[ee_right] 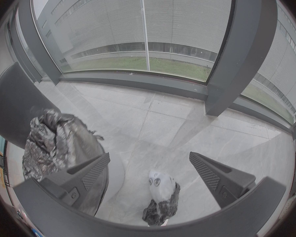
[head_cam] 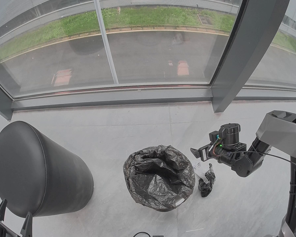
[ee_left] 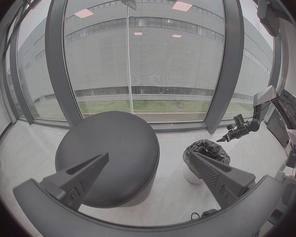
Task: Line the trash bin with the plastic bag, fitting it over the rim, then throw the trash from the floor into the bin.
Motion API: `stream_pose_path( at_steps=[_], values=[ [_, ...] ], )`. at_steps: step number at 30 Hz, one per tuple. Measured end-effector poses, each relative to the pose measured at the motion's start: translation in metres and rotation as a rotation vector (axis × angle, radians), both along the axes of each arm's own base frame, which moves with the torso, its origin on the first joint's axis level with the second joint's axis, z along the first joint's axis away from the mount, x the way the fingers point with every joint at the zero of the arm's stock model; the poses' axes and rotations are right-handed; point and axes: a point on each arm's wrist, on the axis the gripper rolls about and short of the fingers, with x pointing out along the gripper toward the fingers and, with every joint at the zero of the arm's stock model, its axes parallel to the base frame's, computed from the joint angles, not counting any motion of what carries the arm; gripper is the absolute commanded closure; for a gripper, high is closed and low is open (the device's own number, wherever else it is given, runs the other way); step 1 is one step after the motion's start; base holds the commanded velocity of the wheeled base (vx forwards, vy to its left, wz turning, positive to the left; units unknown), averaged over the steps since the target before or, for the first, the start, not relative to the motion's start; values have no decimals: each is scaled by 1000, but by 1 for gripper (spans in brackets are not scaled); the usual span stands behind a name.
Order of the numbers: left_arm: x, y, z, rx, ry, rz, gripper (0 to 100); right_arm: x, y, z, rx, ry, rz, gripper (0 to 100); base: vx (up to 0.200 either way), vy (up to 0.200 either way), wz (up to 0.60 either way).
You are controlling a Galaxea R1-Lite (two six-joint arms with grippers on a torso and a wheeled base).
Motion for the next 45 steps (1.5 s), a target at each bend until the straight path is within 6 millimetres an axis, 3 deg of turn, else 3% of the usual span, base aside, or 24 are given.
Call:
stream_pose_path(
  at_steps=[10,23,45],
  values=[
    [0,0,0,1,0,0,0,40,-1,-16,-12,7,-21,0,0,0,0],
    [0,0,0,1,1,0,0,60,2,-34,-26,39,-28,0,0,0,0],
    [0,0,0,2,2,0,0,102,-20,-52,-35,158,-63,0,0,0,0]
  ],
)
